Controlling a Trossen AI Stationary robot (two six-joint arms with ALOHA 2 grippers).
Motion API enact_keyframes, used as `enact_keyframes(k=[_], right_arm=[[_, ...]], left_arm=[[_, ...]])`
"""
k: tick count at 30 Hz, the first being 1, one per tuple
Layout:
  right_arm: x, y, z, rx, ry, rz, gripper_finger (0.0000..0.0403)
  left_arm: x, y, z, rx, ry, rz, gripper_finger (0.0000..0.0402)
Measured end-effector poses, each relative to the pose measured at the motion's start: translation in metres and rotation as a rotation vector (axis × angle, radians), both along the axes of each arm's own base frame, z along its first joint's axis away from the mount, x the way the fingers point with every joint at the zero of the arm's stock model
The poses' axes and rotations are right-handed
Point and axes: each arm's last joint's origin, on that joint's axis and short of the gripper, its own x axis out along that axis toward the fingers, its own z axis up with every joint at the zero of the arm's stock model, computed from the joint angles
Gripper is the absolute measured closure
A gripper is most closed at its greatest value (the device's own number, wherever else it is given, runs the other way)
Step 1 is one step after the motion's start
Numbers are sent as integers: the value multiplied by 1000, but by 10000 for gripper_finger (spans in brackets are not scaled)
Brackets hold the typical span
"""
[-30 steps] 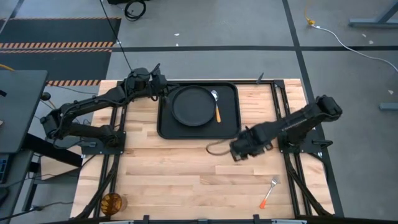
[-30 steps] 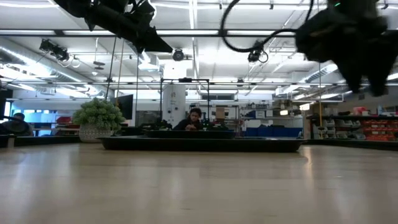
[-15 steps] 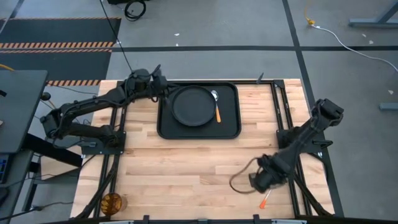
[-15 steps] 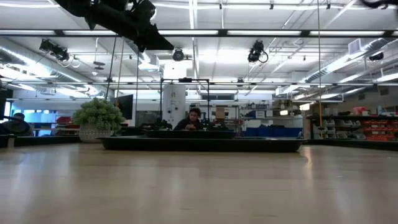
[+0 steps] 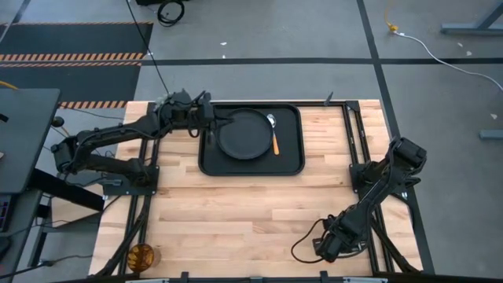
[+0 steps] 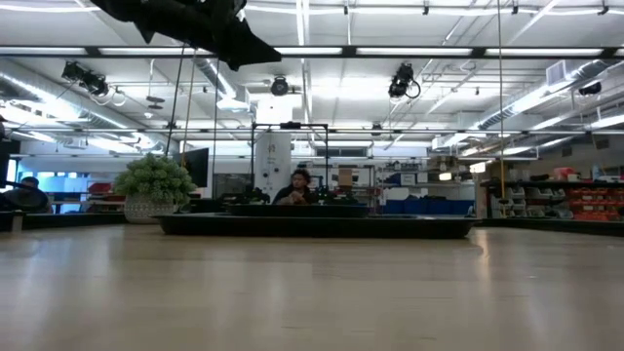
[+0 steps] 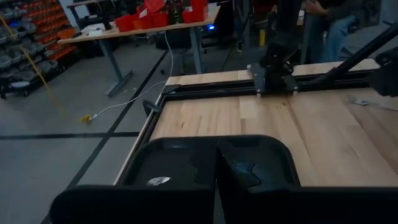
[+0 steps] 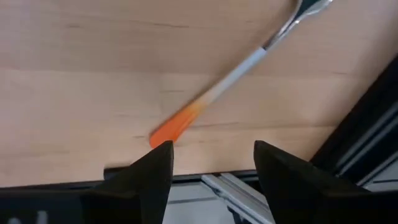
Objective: Pick and place plate/cup/fork/spoon on tray
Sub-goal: Put the orange fork beside the orange spoon on the black serving tray
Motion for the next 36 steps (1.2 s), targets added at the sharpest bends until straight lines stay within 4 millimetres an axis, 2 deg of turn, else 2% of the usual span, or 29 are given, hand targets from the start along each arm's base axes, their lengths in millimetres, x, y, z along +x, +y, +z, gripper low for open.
enact_keyframes(k=[10, 18, 27, 36], right_arm=[[-10, -10, -21, -36, 0, 6, 174], [-9, -21, -33, 5, -12, -6, 180], [-9, -22, -35, 9, -66, 88, 237], [-8, -23, -35, -19, -115, 124, 290]], left_arm=[[12, -10, -3, 8, -17, -53, 388], [22, -5, -13, 3, -3, -51, 388], [24, -4, -11, 91, -20, -47, 388], [24, -4, -11, 93, -21, -48, 388]])
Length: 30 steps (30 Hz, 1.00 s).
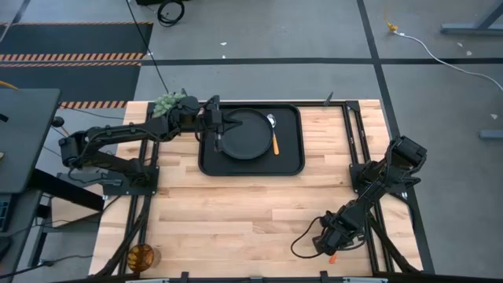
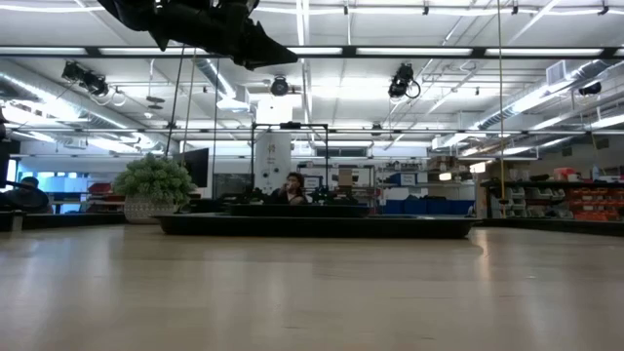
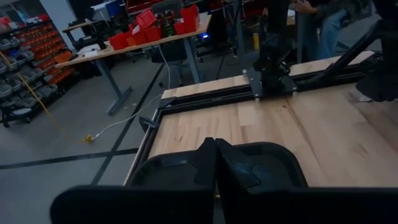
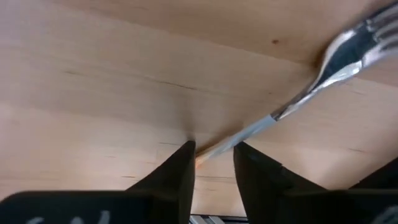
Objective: Pick and place plate/cup/fork/spoon on tray
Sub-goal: Put the orange fork beside the orange spoon on the black serving tray
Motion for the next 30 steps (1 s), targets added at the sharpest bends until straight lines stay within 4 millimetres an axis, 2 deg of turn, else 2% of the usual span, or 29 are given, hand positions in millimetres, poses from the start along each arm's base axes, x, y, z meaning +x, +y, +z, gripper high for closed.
enact_keyframes(k=[8, 21, 25, 30], right_arm=[[0, 0, 0, -15, 9, -53, 321], [8, -10, -1, -25, 32, -111, 380], [14, -15, 0, -32, 48, -140, 381], [28, -23, 12, -105, 41, -147, 372]], left_arm=[[0, 0, 2, -41, -27, 8, 388], [1, 0, 5, 16, -54, 1, 388], [1, 0, 5, 45, -39, -4, 388], [0, -1, 2, 49, -12, -32, 388]])
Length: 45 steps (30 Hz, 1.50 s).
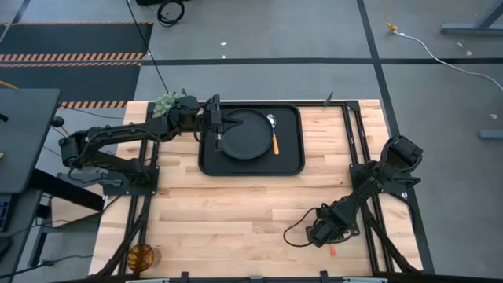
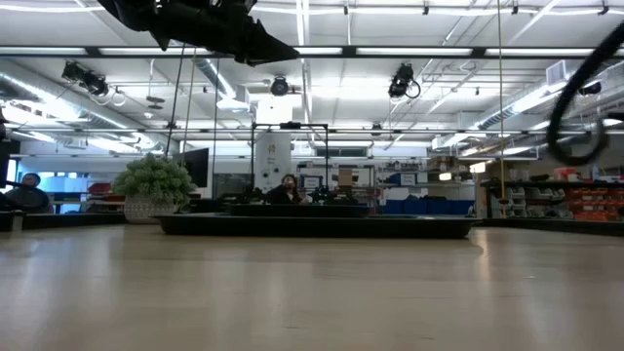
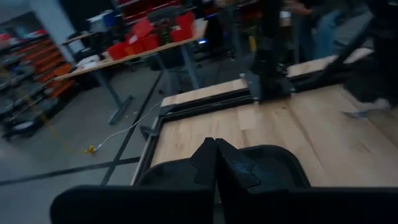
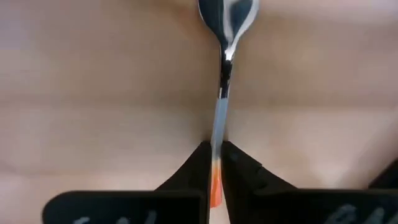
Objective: Pick and place plate/cup/fork/spoon on tray
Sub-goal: Put the orange fork beside the orange spoon on the black serving tray
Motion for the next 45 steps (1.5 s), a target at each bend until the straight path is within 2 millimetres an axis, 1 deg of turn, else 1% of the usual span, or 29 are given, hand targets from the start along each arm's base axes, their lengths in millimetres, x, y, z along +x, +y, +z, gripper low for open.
enact_keyframes(k=[5, 8, 10, 13, 17, 19, 22, 26, 28, 30, 33, 35, 38, 41, 45], right_arm=[[19, -12, 13, -134, -98, 18, 370], [32, -24, 17, -191, -161, 43, 370], [41, -36, 19, -239, -210, 62, 370], [53, -58, 19, -294, -238, 87, 370], [67, -89, 20, -303, -250, 144, 370], [72, -104, 24, -304, -271, 174, 370], [79, -119, 40, -306, -338, 238, 370], [86, -129, 70, -309, -449, 323, 371], [85, -133, 84, -328, -484, 356, 371], [82, -140, 97, -387, -498, 372, 371], [75, -156, 106, -479, -470, 363, 371], [71, -170, 108, -529, -423, 341, 372], [68, -190, 106, -550, -363, 314, 372], [73, -210, 100, -562, -338, 314, 372], [83, -236, 87, -609, -316, 314, 372]], left_arm=[[1, -7, -3, 31, 27, -150, 388], [2, -12, -3, 60, 26, -199, 388], [4, -16, -3, 80, 27, -217, 388], [5, -20, -3, 83, 31, -234, 388], [5, -22, -4, 104, 33, -243, 388], [5, -22, -3, 117, 33, -240, 388], [5, -21, -3, 128, 37, -216, 388], [5, -19, -3, 137, 42, -179, 388], [5, -19, -3, 139, 43, -171, 388], [5, -19, -3, 140, 42, -168, 388], [5, -19, -3, 142, 37, -167, 388], [5, -19, -2, 144, 34, -164, 388], [5, -19, -2, 144, 34, -163, 388], [5, -19, -2, 144, 34, -163, 388], [5, -18, -3, 147, 37, -143, 388]])
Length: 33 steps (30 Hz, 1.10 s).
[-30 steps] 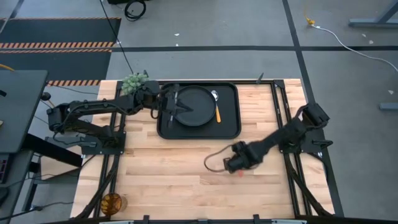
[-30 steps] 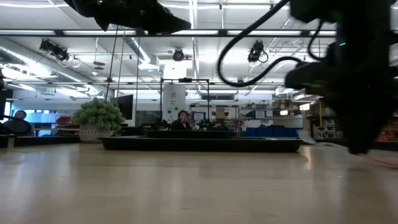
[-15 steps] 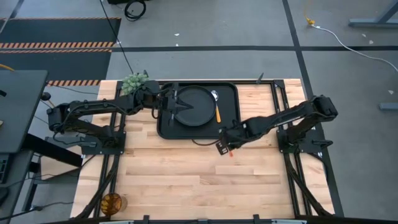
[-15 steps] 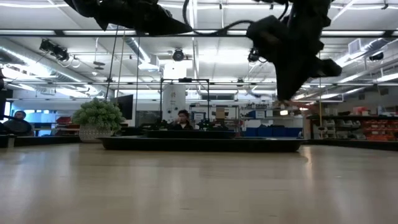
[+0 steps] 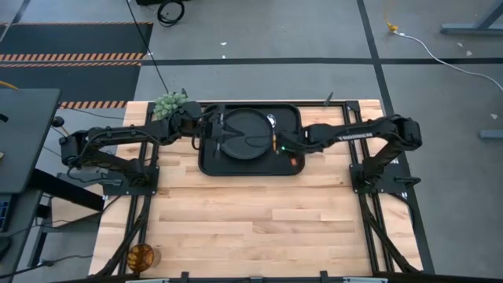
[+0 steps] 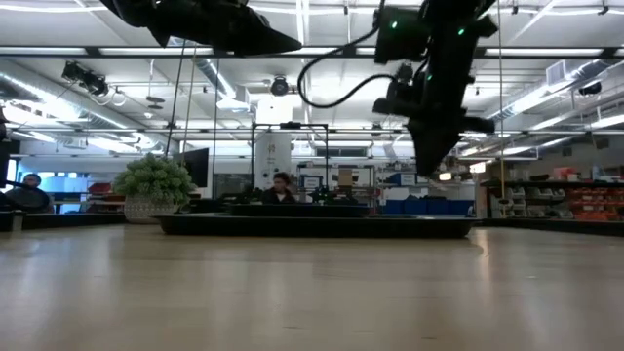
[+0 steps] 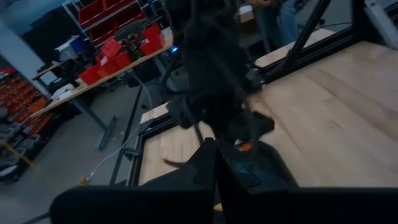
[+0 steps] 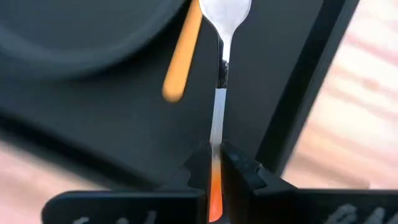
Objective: Pick and place plate/cup/fork/spoon on tray
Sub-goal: Put the orange fork beside the orange spoon on the black serving tray
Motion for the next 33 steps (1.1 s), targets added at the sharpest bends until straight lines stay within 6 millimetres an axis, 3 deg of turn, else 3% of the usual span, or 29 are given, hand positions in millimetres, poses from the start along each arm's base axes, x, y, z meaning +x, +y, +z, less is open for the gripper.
enact_keyframes(k=[7, 15, 23, 33], right_arm=[[15, -32, -28, -80, 35, -19, 368], [20, -44, -49, -42, 88, 9, 365], [25, -47, -55, -53, 62, 1, 364], [25, -52, -54, -88, 61, -2, 364]], left_arm=[[0, 3, 1, 18, -2, 99, 388], [0, 5, 0, 36, 8, 153, 388], [-5, 15, -2, 92, 49, 458, 388], [-12, 29, -1, 8, 30, 583, 388]])
